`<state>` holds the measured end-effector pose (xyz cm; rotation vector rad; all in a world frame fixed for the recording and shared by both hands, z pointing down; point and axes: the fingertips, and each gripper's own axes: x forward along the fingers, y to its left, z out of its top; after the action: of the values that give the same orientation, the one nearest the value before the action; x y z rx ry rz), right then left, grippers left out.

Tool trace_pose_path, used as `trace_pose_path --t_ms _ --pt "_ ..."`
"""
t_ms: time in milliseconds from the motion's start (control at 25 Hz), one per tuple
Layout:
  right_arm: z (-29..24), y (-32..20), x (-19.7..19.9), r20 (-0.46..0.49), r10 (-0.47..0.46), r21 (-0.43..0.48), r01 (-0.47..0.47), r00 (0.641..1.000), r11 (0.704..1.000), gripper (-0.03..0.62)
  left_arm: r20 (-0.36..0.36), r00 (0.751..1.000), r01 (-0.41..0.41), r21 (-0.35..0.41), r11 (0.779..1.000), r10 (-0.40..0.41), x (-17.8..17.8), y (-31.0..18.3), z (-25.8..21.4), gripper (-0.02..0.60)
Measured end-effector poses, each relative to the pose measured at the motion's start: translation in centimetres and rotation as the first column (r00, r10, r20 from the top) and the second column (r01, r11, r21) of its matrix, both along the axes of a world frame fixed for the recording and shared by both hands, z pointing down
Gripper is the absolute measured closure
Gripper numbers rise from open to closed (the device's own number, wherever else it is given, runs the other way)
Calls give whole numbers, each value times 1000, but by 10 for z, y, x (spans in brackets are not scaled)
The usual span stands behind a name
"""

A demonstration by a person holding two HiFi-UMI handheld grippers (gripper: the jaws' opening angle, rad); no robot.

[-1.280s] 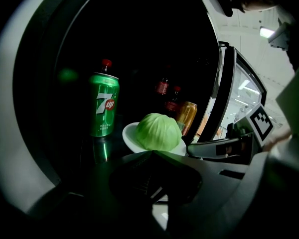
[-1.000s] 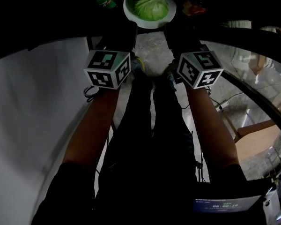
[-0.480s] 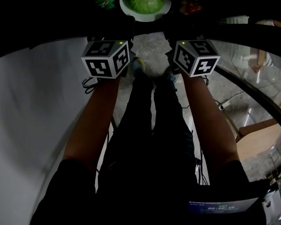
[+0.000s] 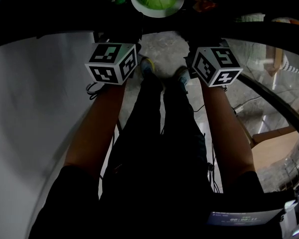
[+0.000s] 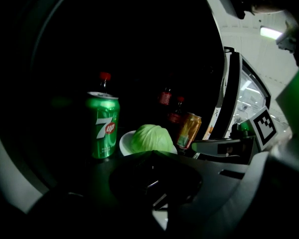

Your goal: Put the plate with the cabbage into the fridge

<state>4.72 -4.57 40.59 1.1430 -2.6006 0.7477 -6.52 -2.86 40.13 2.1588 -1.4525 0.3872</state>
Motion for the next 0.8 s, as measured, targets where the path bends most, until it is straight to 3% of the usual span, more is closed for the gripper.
trace_pose_path --t_ms 400,800 --pt "-91 22 6 -16 -53 159 55 998 986 589 46 999 -26 157 987 19 11 28 -91 577" --pt "-172 46 29 -14 -76 236 77 997 969 589 58 998 -20 255 967 5 17 52 -181 577"
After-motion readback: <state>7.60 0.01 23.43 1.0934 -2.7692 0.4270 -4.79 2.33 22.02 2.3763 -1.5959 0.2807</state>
